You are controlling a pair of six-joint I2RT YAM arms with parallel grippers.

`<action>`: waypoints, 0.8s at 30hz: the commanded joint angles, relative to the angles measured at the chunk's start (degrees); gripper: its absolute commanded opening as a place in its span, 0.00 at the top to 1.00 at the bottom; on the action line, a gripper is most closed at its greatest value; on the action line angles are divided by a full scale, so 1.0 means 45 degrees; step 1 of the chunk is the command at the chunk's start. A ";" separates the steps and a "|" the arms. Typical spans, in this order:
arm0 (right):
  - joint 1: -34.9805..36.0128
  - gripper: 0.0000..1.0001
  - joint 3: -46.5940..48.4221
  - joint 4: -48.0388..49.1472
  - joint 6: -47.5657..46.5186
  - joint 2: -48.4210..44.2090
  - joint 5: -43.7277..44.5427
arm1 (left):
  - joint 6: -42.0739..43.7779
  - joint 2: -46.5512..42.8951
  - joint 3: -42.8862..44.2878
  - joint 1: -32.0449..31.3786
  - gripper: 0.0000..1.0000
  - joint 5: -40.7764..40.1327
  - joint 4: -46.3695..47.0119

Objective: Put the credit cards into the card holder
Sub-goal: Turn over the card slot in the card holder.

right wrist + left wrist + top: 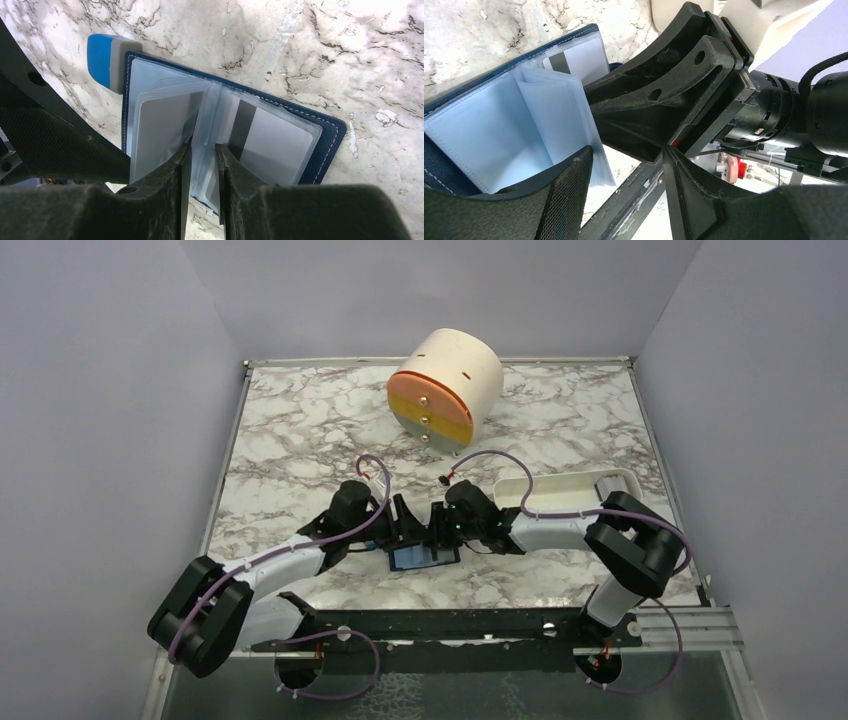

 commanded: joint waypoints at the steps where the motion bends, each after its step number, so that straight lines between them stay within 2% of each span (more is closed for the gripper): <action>1: 0.0087 0.73 -0.0187 0.0289 -0.0230 -0.0268 0.0281 | 0.0142 0.0200 0.0278 -0.0174 0.44 -0.0362 0.0363; 8: 0.0087 0.70 -0.0521 -0.0414 -0.0375 -0.1259 0.1139 | 0.0449 0.0721 0.0289 -0.0203 0.44 -0.0612 0.0362; 20: 0.0093 0.69 -0.1226 -0.0414 -0.0357 -0.2464 0.1015 | 0.0553 0.1038 0.0447 -0.0194 0.44 -0.0619 0.0290; 24: 0.0088 0.69 -0.1118 -0.0928 -0.0427 -0.2766 0.1422 | 0.0934 0.0776 0.0660 -0.0194 0.44 -0.1168 -0.0555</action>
